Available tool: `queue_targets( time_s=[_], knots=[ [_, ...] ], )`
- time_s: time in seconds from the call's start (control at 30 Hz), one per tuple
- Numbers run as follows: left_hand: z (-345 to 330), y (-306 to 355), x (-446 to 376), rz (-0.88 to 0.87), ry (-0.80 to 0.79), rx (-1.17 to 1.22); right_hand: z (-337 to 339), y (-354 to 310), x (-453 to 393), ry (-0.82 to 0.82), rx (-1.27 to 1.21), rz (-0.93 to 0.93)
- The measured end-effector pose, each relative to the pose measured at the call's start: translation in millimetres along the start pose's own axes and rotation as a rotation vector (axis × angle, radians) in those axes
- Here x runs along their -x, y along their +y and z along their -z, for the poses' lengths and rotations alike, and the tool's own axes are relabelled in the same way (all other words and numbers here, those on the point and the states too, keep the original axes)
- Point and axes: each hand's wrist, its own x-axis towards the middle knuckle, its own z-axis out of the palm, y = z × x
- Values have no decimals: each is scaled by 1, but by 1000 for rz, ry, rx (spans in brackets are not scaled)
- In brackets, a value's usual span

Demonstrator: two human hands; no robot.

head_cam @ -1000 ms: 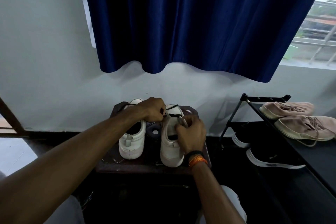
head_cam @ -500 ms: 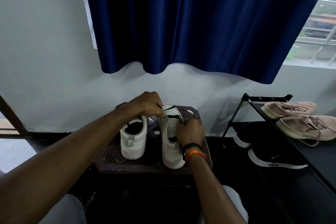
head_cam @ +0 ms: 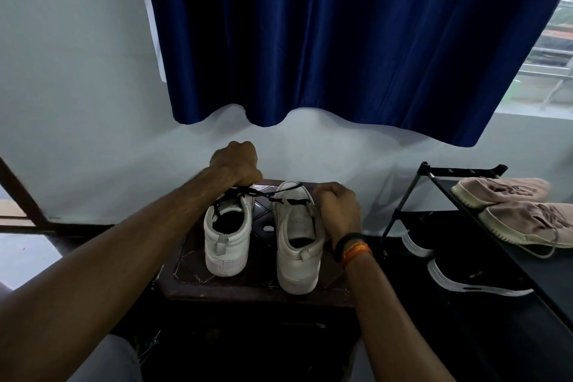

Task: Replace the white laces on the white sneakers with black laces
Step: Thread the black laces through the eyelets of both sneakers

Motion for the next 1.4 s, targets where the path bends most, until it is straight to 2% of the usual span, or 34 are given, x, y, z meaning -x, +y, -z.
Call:
queue_targets(
  time_s=[0.07, 0.13, 0.27, 0.4, 0.57, 0.67, 0.8, 0.93, 1.0, 1.1, 1.23, 1.4],
  knots=[
    [-4, 2, -4, -28, -22, -75, -3, 2, -14, -56, 138, 67],
    [-10, 4, -8, -57, -120, -138, -6, 1, -29, -147, 261, 139],
    [-20, 5, -13, -87, -245, -163, -16, -10, -57, -400, 443, 268],
    [-22, 8, -11, -160, -252, -170, -37, -16, -74, -588, 666, 320],
    [-16, 12, -11, -191, -172, -42, -44, -18, -80, -609, 687, 380],
    [-7, 13, -13, -194, -145, 119, -41, -17, -83, -556, 601, 405],
    [6, 15, -16, -163, -148, 420, -31, -20, -87, -474, 234, 331],
    [23, 15, -17, -178, -163, 657, -19, -22, -93, -322, 29, 263],
    [34, 13, -16, -159, -157, 751, -10, -21, -96, -254, -11, 279],
    [45, 9, -15, -139, -165, 842, 2, -19, -98, -244, -21, 281],
    [64, 2, -14, -138, -140, 861, 10, -9, -100, -181, 7, 181],
    [102, -8, -18, -135, 7, 923, 18, 3, -101, -59, 46, 25]
  ],
)
